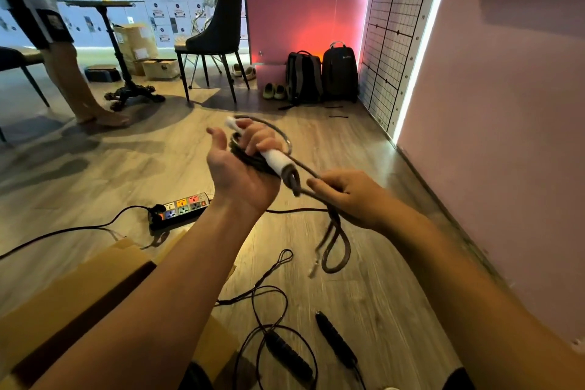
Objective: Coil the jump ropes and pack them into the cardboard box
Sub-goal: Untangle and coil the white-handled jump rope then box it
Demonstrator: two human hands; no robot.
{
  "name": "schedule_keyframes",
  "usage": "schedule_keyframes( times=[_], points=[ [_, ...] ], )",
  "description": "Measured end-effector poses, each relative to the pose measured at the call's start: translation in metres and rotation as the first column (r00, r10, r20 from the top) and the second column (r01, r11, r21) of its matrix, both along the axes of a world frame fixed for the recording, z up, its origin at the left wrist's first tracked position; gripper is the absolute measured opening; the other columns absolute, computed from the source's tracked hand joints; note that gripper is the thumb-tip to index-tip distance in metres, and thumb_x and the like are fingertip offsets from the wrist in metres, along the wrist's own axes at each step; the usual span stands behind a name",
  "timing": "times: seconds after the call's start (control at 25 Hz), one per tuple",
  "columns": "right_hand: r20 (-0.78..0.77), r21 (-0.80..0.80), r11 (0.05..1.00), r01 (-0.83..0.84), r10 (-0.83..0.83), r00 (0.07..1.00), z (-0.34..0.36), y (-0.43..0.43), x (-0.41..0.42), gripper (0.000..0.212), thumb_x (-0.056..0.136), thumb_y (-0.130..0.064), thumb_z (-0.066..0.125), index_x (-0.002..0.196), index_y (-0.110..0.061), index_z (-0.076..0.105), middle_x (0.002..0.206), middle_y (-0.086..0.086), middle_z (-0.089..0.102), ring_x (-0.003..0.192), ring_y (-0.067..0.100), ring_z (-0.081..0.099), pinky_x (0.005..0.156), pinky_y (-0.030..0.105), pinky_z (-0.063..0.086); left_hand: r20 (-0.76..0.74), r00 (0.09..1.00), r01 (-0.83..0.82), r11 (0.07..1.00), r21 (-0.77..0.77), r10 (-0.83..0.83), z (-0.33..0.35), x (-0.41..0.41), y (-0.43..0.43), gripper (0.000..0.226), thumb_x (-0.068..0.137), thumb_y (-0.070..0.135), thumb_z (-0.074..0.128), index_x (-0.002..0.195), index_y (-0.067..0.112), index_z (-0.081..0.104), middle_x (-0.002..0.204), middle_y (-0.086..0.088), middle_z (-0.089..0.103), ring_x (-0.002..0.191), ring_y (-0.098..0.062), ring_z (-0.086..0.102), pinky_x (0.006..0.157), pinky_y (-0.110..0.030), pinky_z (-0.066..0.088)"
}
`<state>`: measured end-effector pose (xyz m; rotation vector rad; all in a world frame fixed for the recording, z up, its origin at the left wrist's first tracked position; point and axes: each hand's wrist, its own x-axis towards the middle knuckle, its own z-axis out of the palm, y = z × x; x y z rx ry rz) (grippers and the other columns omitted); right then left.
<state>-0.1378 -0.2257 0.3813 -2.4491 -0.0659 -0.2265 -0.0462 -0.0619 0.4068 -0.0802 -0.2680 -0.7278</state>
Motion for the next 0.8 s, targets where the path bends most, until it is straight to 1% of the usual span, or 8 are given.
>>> schedule_keyframes(
  times=[0.12, 0.2, 0.36, 0.44, 0.52, 0.6, 0.68, 0.8],
  points=[
    [-0.140, 0.067, 0.997, -0.044, 0.053, 0.989, 0.001, 0.007, -0.005, 0.037, 0.098, -0.054, 0.046, 0.074, -0.031, 0.062, 0.065, -0.014, 0.060, 0.060, -0.004, 0.055, 0.066, 0.023, 0.044, -0.119, 0.917, -0.376, 0.925, 0.059, 0.380, 0.011, 0.018, 0.007, 0.044, 0.103, 0.044, 0.036, 0.086, 0.009, 0.057, 0.058, 0.003, 0.040, 0.047, -0.010, 0.041, 0.050, -0.022, 0.042],
    [-0.127, 0.090, 0.996, -0.015, 0.027, 0.991, 0.003, 0.002, -0.011, 0.048, 0.094, -0.062, 0.044, 0.062, -0.029, 0.057, 0.051, -0.016, 0.052, 0.049, 0.000, 0.049, 0.065, 0.026, 0.040, -0.086, 0.769, -0.613, 0.769, 0.179, 0.633, 0.016, 0.037, 0.026, 0.039, 0.106, 0.042, 0.035, 0.087, 0.011, 0.051, 0.058, 0.002, 0.041, 0.046, -0.011, 0.042, 0.051, -0.024, 0.044],
    [-0.012, 0.259, 0.965, -0.047, 0.052, 0.999, 0.015, -0.011, -0.030, 0.063, 0.093, -0.054, 0.053, 0.058, -0.003, 0.041, 0.057, 0.009, 0.032, 0.050, 0.020, 0.028, 0.051, 0.017, 0.033, 0.356, 0.493, -0.843, 0.335, 0.422, 0.794, -0.011, 0.065, 0.056, 0.032, 0.103, 0.042, 0.043, 0.082, 0.018, 0.046, 0.058, 0.007, 0.040, 0.051, -0.009, 0.041, 0.057, -0.027, 0.043],
    [0.035, 0.346, 0.935, -0.073, 0.065, 0.997, 0.020, -0.011, -0.034, 0.069, 0.092, -0.055, 0.058, 0.059, 0.003, 0.040, 0.057, 0.010, 0.033, 0.051, 0.022, 0.027, 0.050, 0.014, 0.032, 0.774, 0.348, -0.908, -0.013, 0.418, 0.529, -0.029, 0.067, 0.054, 0.030, 0.102, 0.042, 0.048, 0.080, 0.021, 0.048, 0.058, 0.009, 0.045, 0.051, -0.009, 0.047, 0.057, -0.032, 0.046],
    [0.111, 0.459, 0.888, -0.035, -0.018, 0.994, 0.022, -0.012, -0.032, 0.059, 0.090, -0.052, 0.059, 0.056, -0.006, 0.045, 0.052, 0.001, 0.036, 0.050, 0.019, 0.031, 0.052, 0.022, 0.031, 0.970, 0.244, -0.947, -0.215, 0.237, -0.006, -0.032, 0.060, 0.042, 0.027, 0.101, 0.038, 0.051, 0.090, 0.015, 0.060, 0.061, 0.004, 0.051, 0.059, -0.021, 0.059, 0.060, -0.038, 0.046],
    [0.174, 0.593, 0.804, 0.045, -0.182, 0.968, 0.023, -0.015, -0.028, 0.045, 0.093, -0.040, 0.059, 0.059, -0.013, 0.050, 0.053, -0.004, 0.041, 0.052, 0.013, 0.034, 0.054, 0.028, 0.030, 0.864, 0.188, -0.970, -0.226, 0.089, -0.466, -0.029, 0.043, 0.026, 0.040, 0.100, 0.040, 0.051, 0.107, 0.003, 0.065, 0.068, -0.005, 0.060, 0.079, -0.034, 0.066, 0.067, -0.034, 0.042],
    [0.187, 0.669, 0.734, 0.116, -0.317, 0.930, 0.023, -0.019, -0.026, 0.037, 0.097, -0.030, 0.058, 0.063, -0.015, 0.058, 0.057, -0.005, 0.048, 0.055, 0.010, 0.041, 0.057, 0.027, 0.034, 0.712, 0.170, -0.984, -0.149, 0.093, -0.681, -0.026, 0.025, 0.014, 0.049, 0.099, 0.049, 0.045, 0.118, 0.009, 0.065, 0.091, -0.012, 0.070, 0.099, -0.034, 0.066, 0.077, -0.031, 0.047],
    [0.161, 0.764, 0.619, 0.181, -0.454, 0.876, 0.021, -0.023, -0.024, 0.031, 0.098, -0.031, 0.056, 0.070, -0.020, 0.064, 0.061, -0.007, 0.053, 0.061, 0.008, 0.046, 0.060, 0.027, 0.039, 0.591, 0.253, -0.931, -0.027, 0.363, -0.766, -0.023, 0.008, 0.005, 0.072, 0.087, 0.074, 0.031, 0.086, 0.011, 0.066, 0.071, -0.005, 0.063, 0.066, -0.020, 0.063, 0.056, -0.028, 0.052]
  ],
)
